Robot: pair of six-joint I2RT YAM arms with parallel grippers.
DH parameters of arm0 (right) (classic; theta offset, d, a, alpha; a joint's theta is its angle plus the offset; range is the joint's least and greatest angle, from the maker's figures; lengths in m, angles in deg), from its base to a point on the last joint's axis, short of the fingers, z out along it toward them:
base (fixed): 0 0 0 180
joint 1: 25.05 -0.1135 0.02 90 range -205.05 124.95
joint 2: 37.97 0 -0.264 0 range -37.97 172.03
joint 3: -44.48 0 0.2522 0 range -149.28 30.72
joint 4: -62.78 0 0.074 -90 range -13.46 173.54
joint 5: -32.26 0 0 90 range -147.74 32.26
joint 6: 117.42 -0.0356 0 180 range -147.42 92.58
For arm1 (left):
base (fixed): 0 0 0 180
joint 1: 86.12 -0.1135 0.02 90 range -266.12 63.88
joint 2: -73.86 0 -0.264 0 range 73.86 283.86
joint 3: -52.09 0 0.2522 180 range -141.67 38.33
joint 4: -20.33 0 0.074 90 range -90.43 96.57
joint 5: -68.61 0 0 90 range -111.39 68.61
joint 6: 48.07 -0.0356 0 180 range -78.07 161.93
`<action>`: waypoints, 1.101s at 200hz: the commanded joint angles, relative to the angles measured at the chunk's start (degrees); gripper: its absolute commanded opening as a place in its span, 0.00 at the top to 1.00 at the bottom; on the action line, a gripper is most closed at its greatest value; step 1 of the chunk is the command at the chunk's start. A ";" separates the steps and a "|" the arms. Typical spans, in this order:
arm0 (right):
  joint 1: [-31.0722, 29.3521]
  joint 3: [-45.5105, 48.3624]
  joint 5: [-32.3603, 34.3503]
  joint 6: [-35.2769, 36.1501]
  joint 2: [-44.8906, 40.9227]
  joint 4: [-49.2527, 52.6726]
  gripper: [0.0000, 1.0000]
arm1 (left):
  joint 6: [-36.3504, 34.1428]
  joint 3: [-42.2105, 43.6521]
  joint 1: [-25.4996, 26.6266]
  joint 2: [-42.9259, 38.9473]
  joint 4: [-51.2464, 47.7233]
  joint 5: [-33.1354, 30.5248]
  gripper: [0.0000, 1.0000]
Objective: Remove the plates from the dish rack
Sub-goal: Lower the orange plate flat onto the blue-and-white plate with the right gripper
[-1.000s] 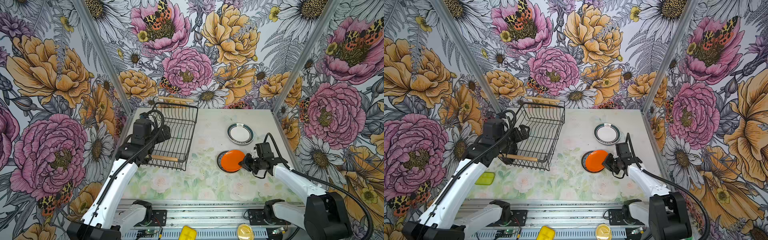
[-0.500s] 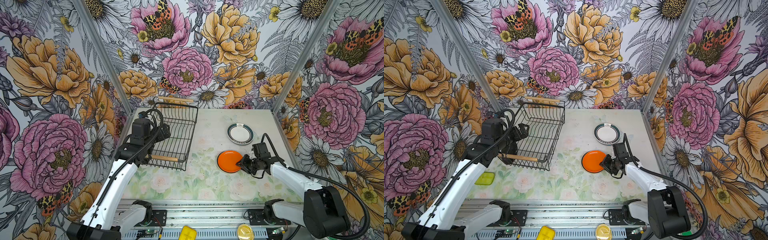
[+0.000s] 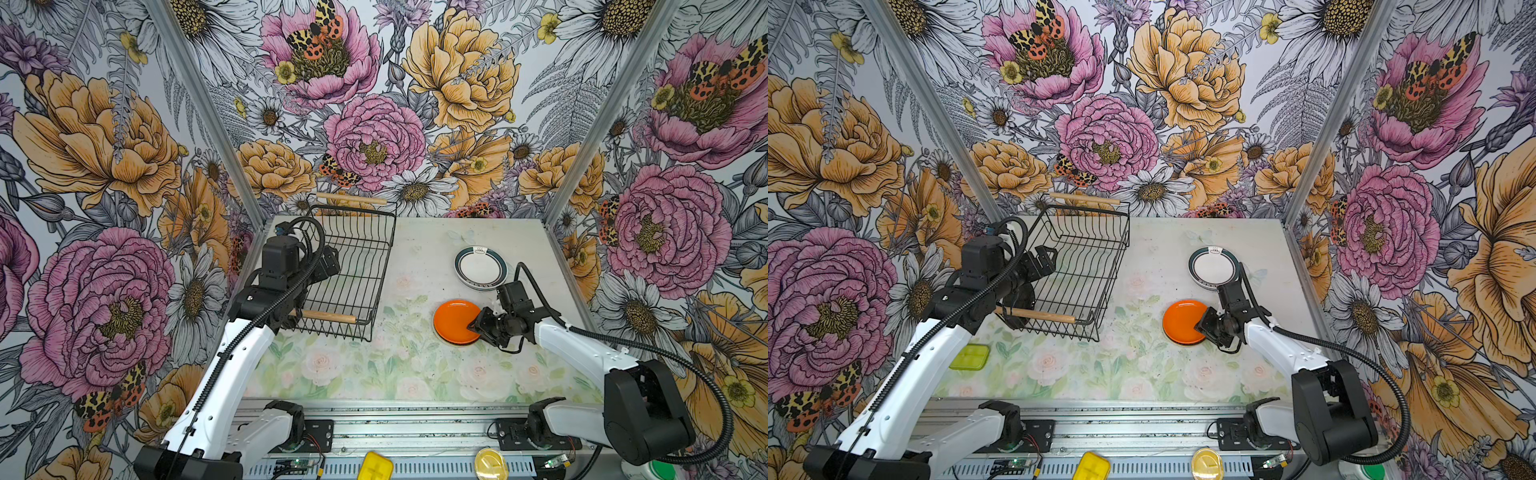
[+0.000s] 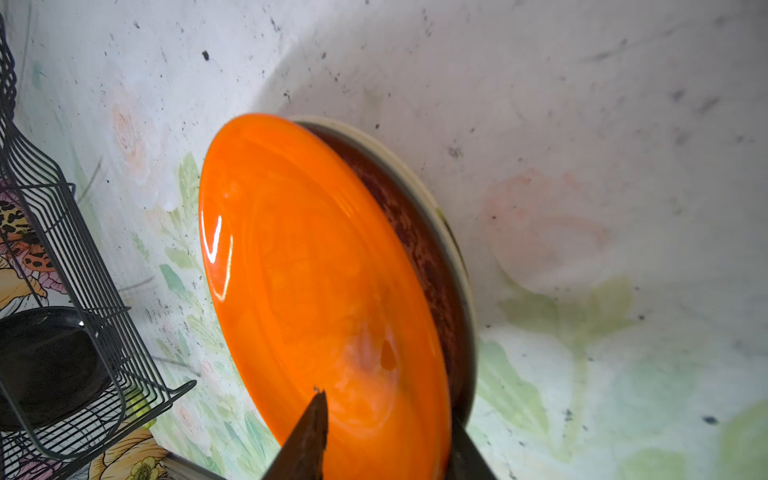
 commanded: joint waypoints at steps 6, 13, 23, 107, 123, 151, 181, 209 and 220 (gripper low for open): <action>-0.56 -3.02 2.37 2.04 0.30 2.40 0.58 | -0.83 0.47 -0.90 -0.07 1.48 1.18 0.01; -0.57 -3.28 2.64 2.37 0.29 2.85 0.58 | -0.82 0.47 -1.04 0.02 1.46 1.30 0.01; -0.57 -3.68 3.12 2.75 0.14 3.61 0.58 | -0.92 0.45 -1.05 0.15 1.47 1.43 0.01; -0.75 -3.55 4.90 4.96 -0.27 6.59 0.53 | -0.54 0.08 -1.90 1.30 1.46 1.41 0.01; -0.73 -3.68 5.41 5.35 -0.74 7.24 0.50 | 0.27 0.25 -1.93 1.06 1.48 -0.51 0.01; -0.74 -3.44 5.93 6.02 -0.59 7.63 0.47 | 0.39 0.43 -2.02 1.26 1.66 -1.37 0.01; -0.77 -3.66 7.20 6.68 -0.78 8.13 0.44 | -0.62 0.77 -1.44 1.88 1.54 -4.51 0.01; -0.76 -4.89 8.05 7.36 0.87 8.17 0.44 | -0.40 1.10 -1.26 1.29 1.54 -6.06 0.01; -0.97 -5.53 8.49 7.66 1.87 8.13 0.43 | -0.35 1.02 -1.23 1.16 1.59 -5.88 0.01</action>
